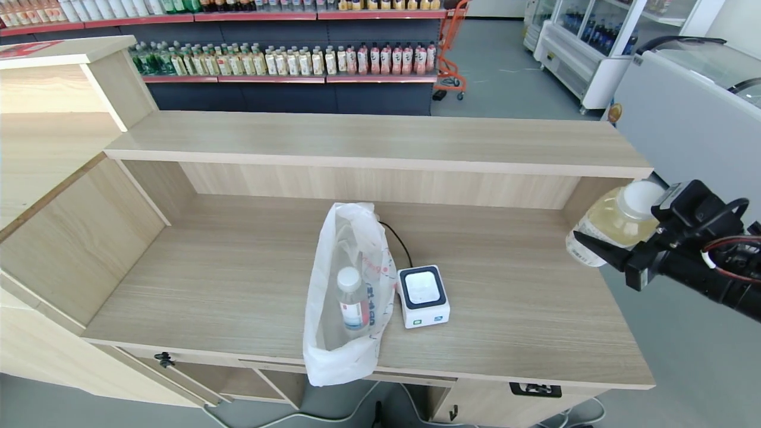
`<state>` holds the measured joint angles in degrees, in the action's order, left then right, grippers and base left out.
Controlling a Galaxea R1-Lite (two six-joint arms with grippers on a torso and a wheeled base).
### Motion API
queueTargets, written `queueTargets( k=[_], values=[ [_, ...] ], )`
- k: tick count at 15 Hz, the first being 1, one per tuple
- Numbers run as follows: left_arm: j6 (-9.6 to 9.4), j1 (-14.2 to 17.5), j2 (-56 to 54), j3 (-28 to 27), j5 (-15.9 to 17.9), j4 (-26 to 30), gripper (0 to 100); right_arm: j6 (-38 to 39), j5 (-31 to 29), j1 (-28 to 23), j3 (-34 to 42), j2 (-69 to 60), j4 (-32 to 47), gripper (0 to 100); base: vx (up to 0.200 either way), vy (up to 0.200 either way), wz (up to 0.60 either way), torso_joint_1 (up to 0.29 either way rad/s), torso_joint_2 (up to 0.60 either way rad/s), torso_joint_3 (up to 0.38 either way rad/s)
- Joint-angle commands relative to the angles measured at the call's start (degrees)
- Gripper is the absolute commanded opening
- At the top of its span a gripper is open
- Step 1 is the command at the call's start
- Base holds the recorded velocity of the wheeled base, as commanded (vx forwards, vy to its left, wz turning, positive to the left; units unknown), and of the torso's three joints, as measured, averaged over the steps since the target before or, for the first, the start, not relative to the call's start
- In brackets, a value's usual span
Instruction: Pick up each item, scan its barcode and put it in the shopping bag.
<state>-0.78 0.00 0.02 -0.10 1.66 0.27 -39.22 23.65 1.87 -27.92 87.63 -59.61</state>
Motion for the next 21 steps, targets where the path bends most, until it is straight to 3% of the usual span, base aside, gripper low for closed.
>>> queueTargets(
  k=[1,4,8,14,21],
  values=[
    [-0.01,0.0,0.0,0.0,0.0,-0.1,0,-0.3,0.2,2.3,-1.7,6.2,-2.1,0,0.0,0.2,0.0,0.002,0.0,0.002],
    [-0.19,0.0,0.0,-0.1,0.0,-0.1,0,-2.1,0.3,4.9,-4.6,11.8,-5.9,0,0.0,0.2,0.0,-0.002,0.01,0.002],
    [-0.01,0.0,0.0,0.0,0.0,-0.1,0,-5.2,0.6,7.0,-6.5,16.7,-8.7,0,0.0,0.0,0.0,0.0,0.0,0.0],
    [-0.01,0.0,0.1,0.0,0.0,-0.1,0,-8.9,7.8,7.0,-7.2,24.5,-16.1,0,0.0,0.0,0.0,0.0,0.0,0.0],
    [-0.01,0.0,0.1,0.0,0.0,-0.1,0,-10.0,11.6,8.0,-8.6,28.5,-16.3,0,0.0,0.0,0.0,0.0,0.0,0.0]
  ],
)
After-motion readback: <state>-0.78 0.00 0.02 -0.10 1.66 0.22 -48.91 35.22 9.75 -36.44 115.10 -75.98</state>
